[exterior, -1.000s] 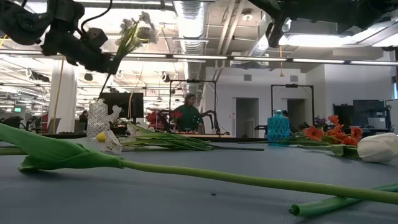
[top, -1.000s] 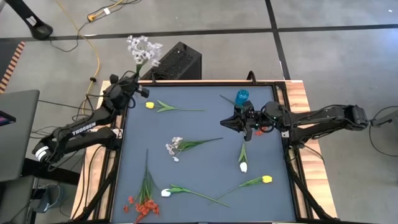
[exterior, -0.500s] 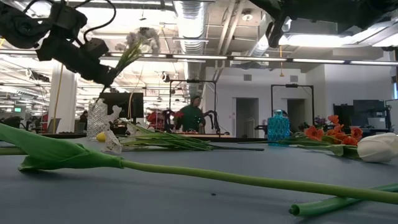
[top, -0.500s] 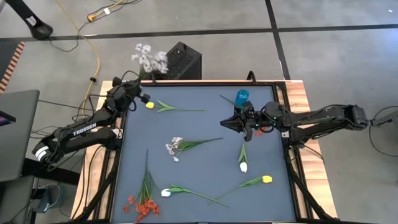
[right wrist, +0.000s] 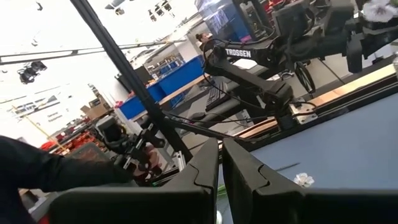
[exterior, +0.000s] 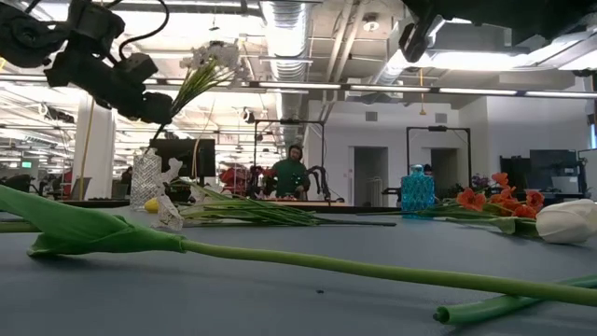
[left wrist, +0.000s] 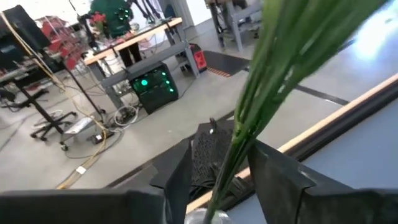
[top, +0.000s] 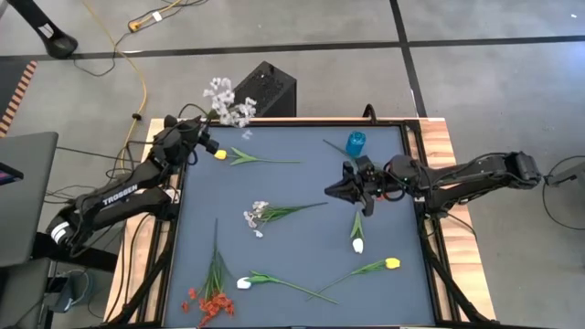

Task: Sort flowers into vase by color
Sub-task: Put the top white flower into the transparent vase

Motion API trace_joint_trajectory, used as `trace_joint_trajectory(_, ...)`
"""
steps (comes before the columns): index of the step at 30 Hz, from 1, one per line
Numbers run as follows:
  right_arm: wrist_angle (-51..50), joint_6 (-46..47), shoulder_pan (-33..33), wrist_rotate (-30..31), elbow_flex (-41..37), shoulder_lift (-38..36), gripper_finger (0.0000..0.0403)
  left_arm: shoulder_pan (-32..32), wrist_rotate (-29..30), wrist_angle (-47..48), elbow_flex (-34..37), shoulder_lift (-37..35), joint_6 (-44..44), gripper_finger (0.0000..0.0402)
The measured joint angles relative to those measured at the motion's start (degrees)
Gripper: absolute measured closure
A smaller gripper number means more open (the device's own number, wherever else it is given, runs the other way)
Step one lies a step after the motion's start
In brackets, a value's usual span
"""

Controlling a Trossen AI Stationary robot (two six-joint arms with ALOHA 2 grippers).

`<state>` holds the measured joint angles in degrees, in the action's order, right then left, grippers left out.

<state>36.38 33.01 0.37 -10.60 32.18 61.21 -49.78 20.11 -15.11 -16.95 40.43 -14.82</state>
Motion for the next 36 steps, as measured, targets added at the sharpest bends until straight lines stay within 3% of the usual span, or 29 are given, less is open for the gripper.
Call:
trace_joint_trajectory(7,0.0,0.1,0.4,0.0,0.0,0.0,0.0353,0.0,-0.4,1.6,0.0,-2.0,8.5,0.0252)
trace_joint_trajectory(17,0.1,0.9,0.8,0.1,0.0,0.0,0.0353,0.0,-1.7,13.2,-2.5,-4.1,25.4,0.0254)
trace_joint_trajectory(23,0.1,1.0,0.8,0.1,0.0,0.0,0.0353,-0.5,2.7,27.0,-5.4,-5.7,36.9,0.0254)
trace_joint_trajectory(32,0.1,1.0,1.1,0.1,0.0,0.0,0.0353,-0.7,-0.7,30.3,-5.7,-11.9,36.0,0.0254)
trace_joint_trajectory(36,0.1,1.0,1.1,0.1,0.0,0.0,0.0353,-0.7,-6.0,32.8,-5.7,-15.6,31.4,0.0254)
